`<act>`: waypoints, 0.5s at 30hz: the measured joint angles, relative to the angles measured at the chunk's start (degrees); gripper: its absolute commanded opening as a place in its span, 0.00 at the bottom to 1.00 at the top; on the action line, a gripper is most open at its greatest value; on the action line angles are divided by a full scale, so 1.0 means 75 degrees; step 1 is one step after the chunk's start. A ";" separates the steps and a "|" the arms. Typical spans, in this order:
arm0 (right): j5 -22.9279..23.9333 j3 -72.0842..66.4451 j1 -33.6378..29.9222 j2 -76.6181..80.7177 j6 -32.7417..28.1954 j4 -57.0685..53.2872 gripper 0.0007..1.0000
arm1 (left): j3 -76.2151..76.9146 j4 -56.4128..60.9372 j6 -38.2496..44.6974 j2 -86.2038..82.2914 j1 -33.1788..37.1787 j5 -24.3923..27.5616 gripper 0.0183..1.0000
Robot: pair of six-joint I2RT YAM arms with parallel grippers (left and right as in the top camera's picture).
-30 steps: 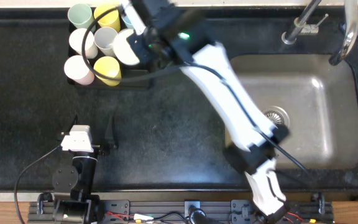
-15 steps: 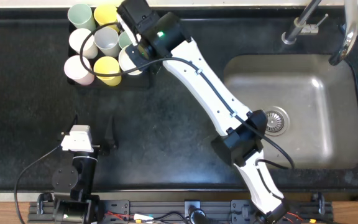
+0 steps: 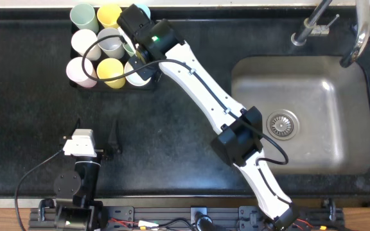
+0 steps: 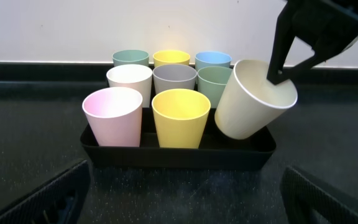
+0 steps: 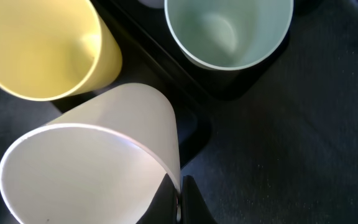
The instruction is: Store Cups
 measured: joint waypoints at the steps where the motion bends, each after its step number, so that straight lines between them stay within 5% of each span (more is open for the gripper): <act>1: 0.0012 0.0000 0.0003 0.0026 -0.0006 -0.0003 0.04 | 0.0000 0.0000 0.0000 0.0000 0.0000 0.0000 1.00; 15: 0.0087 0.0000 0.0003 0.0344 -0.0157 0.0114 0.04 | 0.0000 -0.0003 0.0000 0.0000 0.0000 0.0000 1.00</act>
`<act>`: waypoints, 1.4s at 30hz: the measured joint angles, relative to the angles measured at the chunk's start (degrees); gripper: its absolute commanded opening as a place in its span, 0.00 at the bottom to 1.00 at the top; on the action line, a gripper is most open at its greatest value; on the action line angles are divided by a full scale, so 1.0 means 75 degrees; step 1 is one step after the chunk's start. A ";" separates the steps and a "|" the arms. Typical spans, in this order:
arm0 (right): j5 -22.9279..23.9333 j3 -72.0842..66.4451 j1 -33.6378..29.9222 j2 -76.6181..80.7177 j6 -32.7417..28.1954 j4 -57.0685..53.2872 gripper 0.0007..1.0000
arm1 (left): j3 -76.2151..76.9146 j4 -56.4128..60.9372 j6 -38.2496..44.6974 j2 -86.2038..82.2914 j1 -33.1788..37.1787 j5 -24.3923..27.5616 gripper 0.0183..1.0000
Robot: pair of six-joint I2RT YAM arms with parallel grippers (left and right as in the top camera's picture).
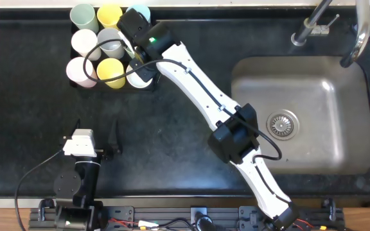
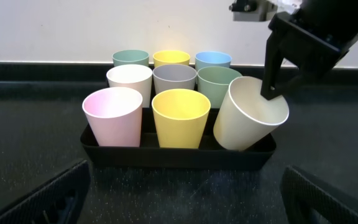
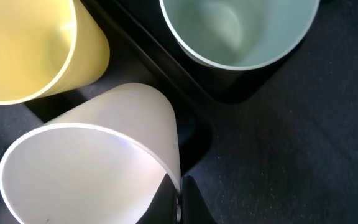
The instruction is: Store Cups
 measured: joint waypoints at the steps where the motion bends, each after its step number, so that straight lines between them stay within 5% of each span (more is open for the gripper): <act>1: 0.0000 0.0000 -0.0003 0.0009 0.0000 0.0003 0.04 | 0.0000 0.0000 0.0000 0.0000 0.0000 0.0000 1.00; 18: 0.0029 -0.0437 -0.0009 0.0012 -0.0023 0.0169 0.08 | 0.0000 0.0000 0.0000 0.0000 0.0000 0.0000 1.00; 20: 0.0026 -0.0440 -0.0009 0.0012 -0.0015 0.0219 0.45 | 0.0000 0.0000 0.0000 0.0000 0.0000 0.0000 1.00; 22: 0.0026 -0.0452 -0.0009 0.0012 -0.0020 0.0347 0.93 | 0.0000 0.0000 0.0000 0.0000 0.0000 0.0000 1.00; 23: 0.0026 -0.0455 -0.0009 0.0012 -0.0026 0.0391 1.00 | 0.0000 0.0000 0.0000 0.0000 0.0000 0.0000 1.00; 36: 0.0064 -0.0446 -0.0012 0.0012 -0.0047 0.0691 1.00 | 0.0000 0.0000 0.0000 0.0000 0.0000 0.0000 1.00; 42: 0.0600 0.0201 -0.0085 0.0012 -0.0044 0.0679 1.00 | 0.0000 0.0000 0.0000 0.0000 0.0000 0.0000 1.00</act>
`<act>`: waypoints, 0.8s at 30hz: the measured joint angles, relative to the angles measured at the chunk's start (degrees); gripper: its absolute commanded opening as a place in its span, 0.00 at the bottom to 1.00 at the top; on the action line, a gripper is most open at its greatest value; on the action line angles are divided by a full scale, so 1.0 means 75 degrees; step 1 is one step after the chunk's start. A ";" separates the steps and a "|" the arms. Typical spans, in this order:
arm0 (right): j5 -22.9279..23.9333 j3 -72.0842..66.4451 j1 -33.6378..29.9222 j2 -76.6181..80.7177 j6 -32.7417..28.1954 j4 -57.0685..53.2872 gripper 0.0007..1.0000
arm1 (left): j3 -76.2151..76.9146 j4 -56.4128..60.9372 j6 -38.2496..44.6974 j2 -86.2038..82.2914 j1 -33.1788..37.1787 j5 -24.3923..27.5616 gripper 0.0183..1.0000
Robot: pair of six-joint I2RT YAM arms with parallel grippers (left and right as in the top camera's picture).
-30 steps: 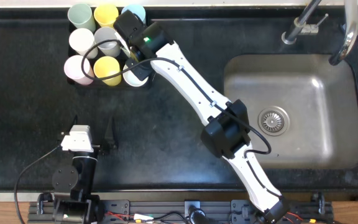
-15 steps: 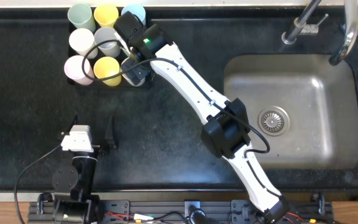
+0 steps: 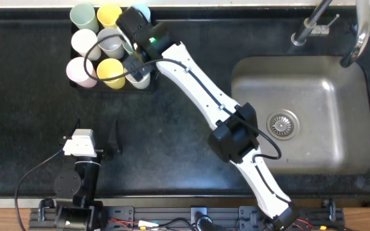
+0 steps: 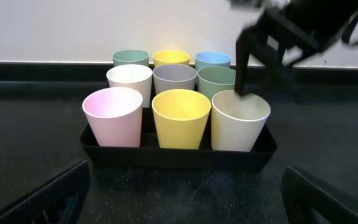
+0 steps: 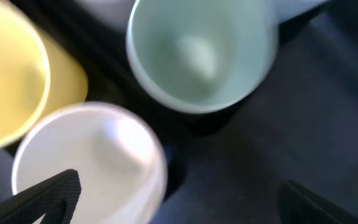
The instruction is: Store Cups
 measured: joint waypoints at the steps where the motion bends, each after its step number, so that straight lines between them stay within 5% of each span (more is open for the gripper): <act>1: 0.0082 0.0219 -0.0038 -0.0003 0.0003 -0.0020 1.00 | 0.0000 0.0000 0.0000 0.0000 0.0000 0.0000 1.00; 8: 0.0076 0.1221 -0.0831 -0.0676 0.0606 -0.1282 1.00 | 0.0000 0.0000 0.0000 0.0000 0.0000 0.0000 1.00; 15: -0.0277 0.0854 -0.2632 -0.2958 0.1026 -0.2535 1.00 | 0.0000 0.0003 0.0003 0.0000 0.0000 0.0003 1.00; 24: -0.0402 -0.6729 -0.3366 -0.8043 0.1923 -0.0723 1.00 | 0.0000 0.0003 0.0000 -0.0009 0.0000 0.0003 1.00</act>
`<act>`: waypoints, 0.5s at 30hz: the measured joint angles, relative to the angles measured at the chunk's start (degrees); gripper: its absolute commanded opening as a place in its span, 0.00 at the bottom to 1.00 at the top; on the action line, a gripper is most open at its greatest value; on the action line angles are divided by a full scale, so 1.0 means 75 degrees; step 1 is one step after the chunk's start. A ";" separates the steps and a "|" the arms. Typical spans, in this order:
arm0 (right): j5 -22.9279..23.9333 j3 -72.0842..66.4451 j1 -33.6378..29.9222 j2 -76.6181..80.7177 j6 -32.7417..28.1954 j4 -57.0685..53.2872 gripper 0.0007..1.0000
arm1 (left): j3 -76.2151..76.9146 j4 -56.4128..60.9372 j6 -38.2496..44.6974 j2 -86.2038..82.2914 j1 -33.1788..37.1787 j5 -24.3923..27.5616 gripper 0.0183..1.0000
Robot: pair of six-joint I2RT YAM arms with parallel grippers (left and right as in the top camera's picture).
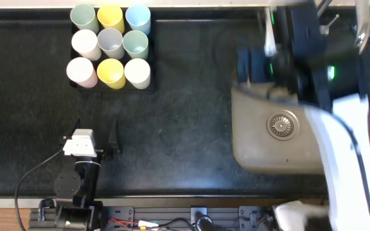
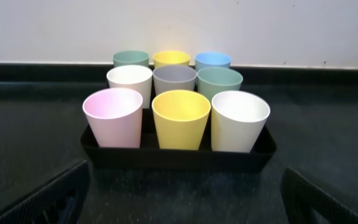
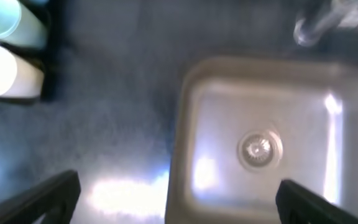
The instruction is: Store Cups
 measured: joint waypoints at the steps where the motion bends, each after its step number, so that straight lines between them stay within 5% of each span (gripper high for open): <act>1: 0.0020 -0.0968 -0.0070 -0.0498 0.0087 0.0603 1.00 | 0.0000 0.0000 0.0000 -0.0003 0.0000 -0.0003 1.00; 5: 0.0466 -0.4704 -0.0268 -0.2468 0.0160 0.3993 1.00 | 0.0000 0.0000 0.0000 -0.0003 0.0000 -0.0003 1.00; 10: 0.1507 -0.8466 -0.0437 -0.4835 -0.0650 0.9987 1.00 | 0.0003 -0.0006 0.0000 -0.0012 0.0000 -0.0006 1.00; 15: 0.1944 -0.9976 -0.0723 -0.5753 -0.1425 1.2514 1.00 | 0.0003 -0.0009 0.0000 -0.0006 0.0000 -0.0003 1.00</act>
